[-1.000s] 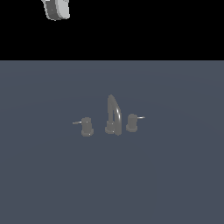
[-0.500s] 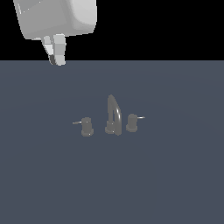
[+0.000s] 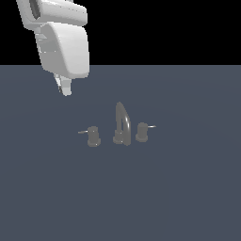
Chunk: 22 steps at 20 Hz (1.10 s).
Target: Turn on the faucet by rotating a designated handle.
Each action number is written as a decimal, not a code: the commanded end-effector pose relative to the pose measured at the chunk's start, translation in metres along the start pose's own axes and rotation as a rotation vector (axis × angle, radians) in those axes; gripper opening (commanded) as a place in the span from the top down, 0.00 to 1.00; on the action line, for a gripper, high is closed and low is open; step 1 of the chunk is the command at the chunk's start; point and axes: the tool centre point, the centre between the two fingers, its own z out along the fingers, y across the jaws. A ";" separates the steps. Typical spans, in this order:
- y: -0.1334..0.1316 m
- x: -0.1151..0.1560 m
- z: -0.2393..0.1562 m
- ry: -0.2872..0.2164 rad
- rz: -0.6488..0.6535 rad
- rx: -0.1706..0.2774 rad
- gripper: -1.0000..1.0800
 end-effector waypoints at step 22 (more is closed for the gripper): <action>-0.074 0.044 0.118 0.000 0.360 -0.014 1.00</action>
